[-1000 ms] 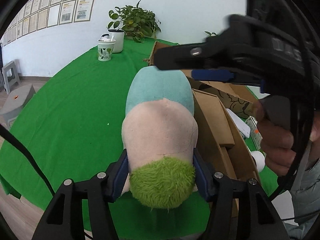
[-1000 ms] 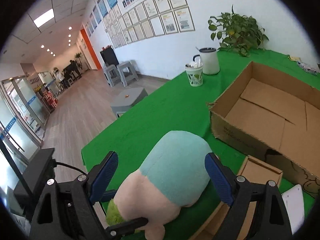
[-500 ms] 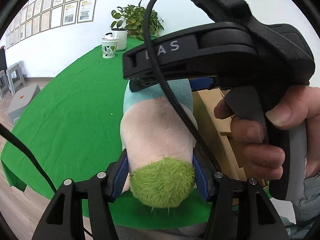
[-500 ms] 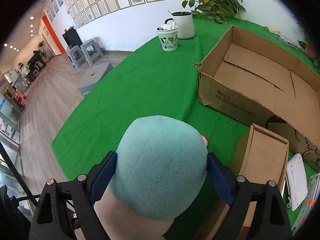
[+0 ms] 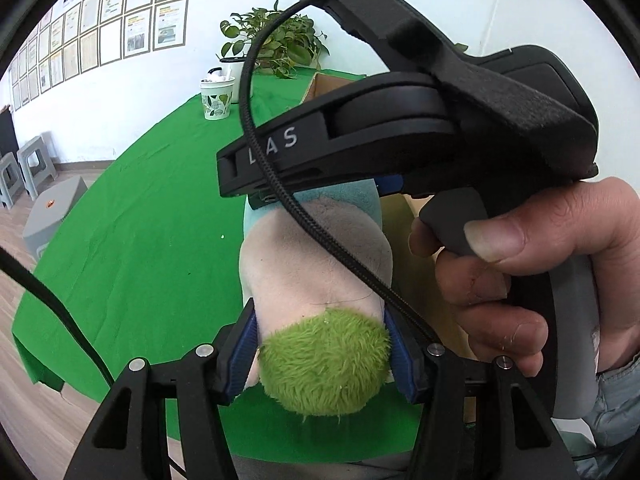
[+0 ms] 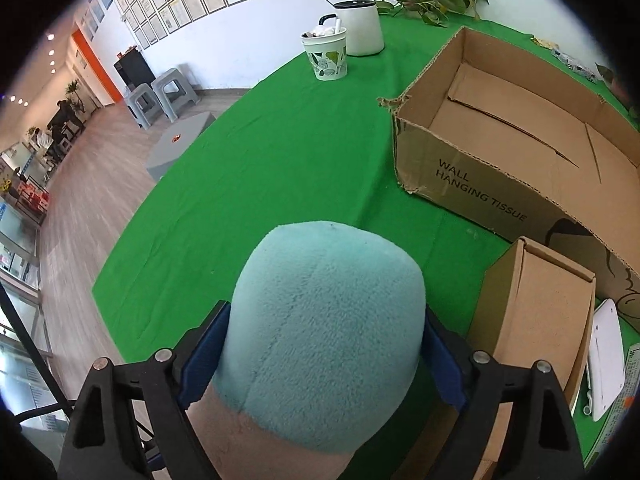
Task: Organize objects
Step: 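Close the left gripper on the plush body while the right gripper grips its teal head, then carry the plush toy with both grippers and lower it into the large cardboard box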
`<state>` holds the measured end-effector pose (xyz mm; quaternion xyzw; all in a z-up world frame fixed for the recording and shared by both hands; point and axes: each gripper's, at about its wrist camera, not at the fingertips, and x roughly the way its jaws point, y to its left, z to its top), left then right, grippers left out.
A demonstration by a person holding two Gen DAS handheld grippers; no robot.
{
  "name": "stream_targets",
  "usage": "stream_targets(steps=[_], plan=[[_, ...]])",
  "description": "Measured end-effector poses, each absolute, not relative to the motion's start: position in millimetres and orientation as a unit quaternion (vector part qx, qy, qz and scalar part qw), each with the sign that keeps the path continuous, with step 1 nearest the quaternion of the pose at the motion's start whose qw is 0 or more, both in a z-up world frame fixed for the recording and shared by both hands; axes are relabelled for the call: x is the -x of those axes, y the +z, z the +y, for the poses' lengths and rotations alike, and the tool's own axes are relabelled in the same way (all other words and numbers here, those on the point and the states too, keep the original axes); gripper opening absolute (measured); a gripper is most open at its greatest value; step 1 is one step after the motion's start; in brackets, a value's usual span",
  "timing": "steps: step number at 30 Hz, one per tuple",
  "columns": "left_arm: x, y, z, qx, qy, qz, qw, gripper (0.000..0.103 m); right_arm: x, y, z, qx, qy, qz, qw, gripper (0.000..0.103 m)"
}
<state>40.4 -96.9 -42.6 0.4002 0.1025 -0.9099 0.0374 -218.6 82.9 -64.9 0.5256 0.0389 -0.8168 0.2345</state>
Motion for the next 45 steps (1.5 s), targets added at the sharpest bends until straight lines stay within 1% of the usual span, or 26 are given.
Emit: stream_targets(steps=[4, 10, 14, 19, 28, 35, 37, 45], plan=[[-53, -35, -90, -0.407, -0.909, 0.083, 0.046, 0.052, 219, -60, 92, -0.517, -0.817, 0.037, 0.252, 0.08], [-46, -2, -57, -0.377, -0.923, 0.019, 0.07, 0.05, 218, -33, 106, -0.485, -0.828, 0.013, 0.28, 0.078], [-38, 33, -40, -0.339, -0.938, -0.008, 0.066, 0.05, 217, 8, 120, -0.431, -0.858, -0.002, 0.28, 0.077], [-15, 79, -12, -0.283, -0.957, -0.048, 0.047, 0.05, 225, 66, 146, -0.357, -0.898, -0.013, 0.257, 0.077], [31, 143, 30, -0.211, -0.973, -0.092, 0.002, 0.05, 265, 141, 200, -0.281, -0.938, -0.04, 0.199, 0.076], [72, 166, 45, -0.195, -0.977, -0.085, -0.018, 0.05, 294, 156, 210, -0.266, -0.947, -0.035, 0.176, 0.076], [120, 171, 66, -0.199, -0.976, -0.082, -0.022, 0.05, 301, 155, 209, -0.267, -0.947, -0.031, 0.174, 0.076], [209, 146, 25, -0.233, -0.97, -0.069, -0.029, 0.05, 347, 124, 202, -0.297, -0.935, -0.043, 0.188, 0.077]])
